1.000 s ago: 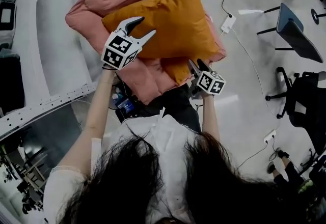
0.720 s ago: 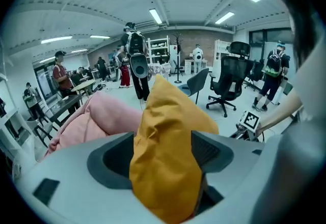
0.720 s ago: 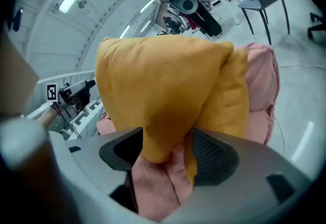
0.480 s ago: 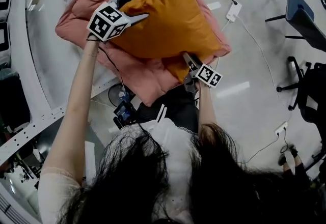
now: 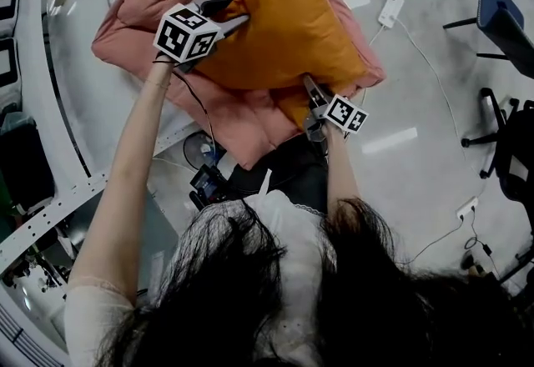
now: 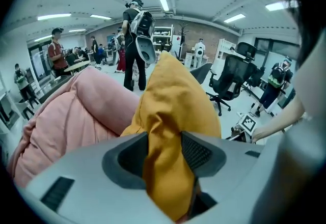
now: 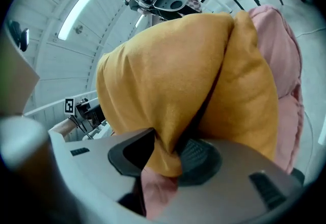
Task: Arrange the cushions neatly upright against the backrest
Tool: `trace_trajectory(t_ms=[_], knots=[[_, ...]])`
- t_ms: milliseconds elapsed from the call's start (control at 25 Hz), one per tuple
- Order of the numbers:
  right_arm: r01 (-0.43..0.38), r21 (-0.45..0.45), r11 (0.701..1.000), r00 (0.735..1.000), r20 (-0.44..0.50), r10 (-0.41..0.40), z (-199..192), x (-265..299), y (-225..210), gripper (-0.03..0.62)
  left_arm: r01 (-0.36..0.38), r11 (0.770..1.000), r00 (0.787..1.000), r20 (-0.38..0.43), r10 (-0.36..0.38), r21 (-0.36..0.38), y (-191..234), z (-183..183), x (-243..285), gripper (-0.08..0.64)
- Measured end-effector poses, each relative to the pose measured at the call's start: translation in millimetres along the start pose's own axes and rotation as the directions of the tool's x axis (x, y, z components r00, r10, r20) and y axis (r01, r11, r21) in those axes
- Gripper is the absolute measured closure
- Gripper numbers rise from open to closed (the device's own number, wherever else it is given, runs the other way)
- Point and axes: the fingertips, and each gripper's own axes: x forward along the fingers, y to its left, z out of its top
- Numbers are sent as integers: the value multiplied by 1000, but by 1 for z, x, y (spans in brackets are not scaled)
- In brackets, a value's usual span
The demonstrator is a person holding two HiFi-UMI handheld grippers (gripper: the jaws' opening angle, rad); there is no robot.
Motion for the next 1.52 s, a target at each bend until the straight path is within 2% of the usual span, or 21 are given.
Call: trace_trajectory(t_ms=[160, 240, 280, 440, 600, 720, 840, 920, 1040, 1160, 1240, 1400, 1520], knots=[[22, -37, 999, 999, -46, -24, -1, -2, 9, 480, -71, 997, 997, -5, 71, 18, 1, -1, -10, 396], [14, -57, 998, 999, -51, -17, 0, -6, 20, 492, -134, 991, 991, 14, 133, 29, 6, 2, -25, 472], [6, -72, 997, 999, -49, -10, 5, -8, 26, 495, -166, 986, 986, 37, 165, 20, 9, 4, -34, 503], [-1, -209, 978, 1000, -25, -4, 38, -16, 55, 503, -257, 962, 954, 135, 268, -93, 20, 14, -71, 529], [-23, -354, 935, 999, 17, 31, 82, -15, 100, 505, -326, 936, 926, 153, 344, -129, 29, 15, -107, 535], [-40, -455, 890, 996, 57, 74, 131, -12, 135, 508, -359, 920, 914, 143, 381, -154, 30, 8, -128, 537], [-56, -580, 813, 995, 33, 92, 167, 2, 169, 509, -373, 902, 903, 139, 407, -216, 26, -10, -143, 538], [-81, -650, 756, 995, -5, 102, 180, 15, 191, 509, -369, 882, 893, 150, 424, -293, 19, -24, -153, 538], [-130, -714, 688, 991, -65, 120, 193, 39, 217, 509, -346, 845, 882, 167, 441, -407, 6, -43, -163, 538], [-190, -762, 620, 982, -144, 124, 191, 67, 236, 512, -363, 816, 877, 132, 463, -451, -5, -67, -167, 538], [-239, -774, 586, 971, -199, 133, 181, 86, 248, 515, -383, 781, 867, 99, 488, -494, -5, -87, -171, 538], [-325, -778, 538, 945, -279, 168, 162, 118, 273, 517, -400, 691, 834, 73, 547, -601, 8, -120, -183, 538], [-357, -784, 509, 934, -308, 181, 152, 141, 290, 518, -405, 645, 817, 60, 573, -648, 27, -138, -188, 538]])
